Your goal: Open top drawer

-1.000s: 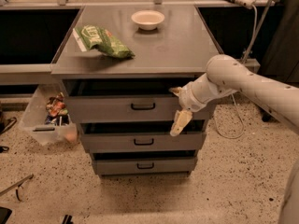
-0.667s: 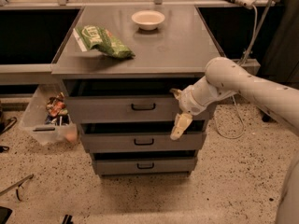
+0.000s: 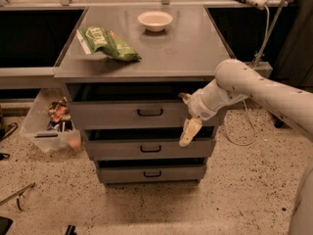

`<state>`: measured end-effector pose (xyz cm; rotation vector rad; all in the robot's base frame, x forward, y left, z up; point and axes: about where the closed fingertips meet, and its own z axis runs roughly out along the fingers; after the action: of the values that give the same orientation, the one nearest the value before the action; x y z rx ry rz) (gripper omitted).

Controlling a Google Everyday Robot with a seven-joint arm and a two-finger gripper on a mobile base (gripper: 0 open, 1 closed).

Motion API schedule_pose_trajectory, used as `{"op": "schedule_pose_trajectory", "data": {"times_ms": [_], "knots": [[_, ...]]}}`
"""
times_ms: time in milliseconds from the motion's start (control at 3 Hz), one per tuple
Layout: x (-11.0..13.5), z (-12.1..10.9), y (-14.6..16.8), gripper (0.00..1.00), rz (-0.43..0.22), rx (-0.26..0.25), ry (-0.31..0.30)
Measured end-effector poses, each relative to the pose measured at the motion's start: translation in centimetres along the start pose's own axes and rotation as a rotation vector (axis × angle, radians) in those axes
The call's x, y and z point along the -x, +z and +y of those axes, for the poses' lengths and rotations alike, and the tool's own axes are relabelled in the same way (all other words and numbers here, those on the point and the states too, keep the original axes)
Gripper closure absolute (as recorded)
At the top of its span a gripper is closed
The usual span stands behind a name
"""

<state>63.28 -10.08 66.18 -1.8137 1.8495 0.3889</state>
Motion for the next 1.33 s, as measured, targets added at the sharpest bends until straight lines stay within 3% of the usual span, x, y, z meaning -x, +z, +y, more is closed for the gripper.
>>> {"op": "schedule_pose_trajectory", "data": {"times_ms": [1333], "knots": [[0.65,0.18,-0.16,0.0,-0.014,0.057,0.06]]}}
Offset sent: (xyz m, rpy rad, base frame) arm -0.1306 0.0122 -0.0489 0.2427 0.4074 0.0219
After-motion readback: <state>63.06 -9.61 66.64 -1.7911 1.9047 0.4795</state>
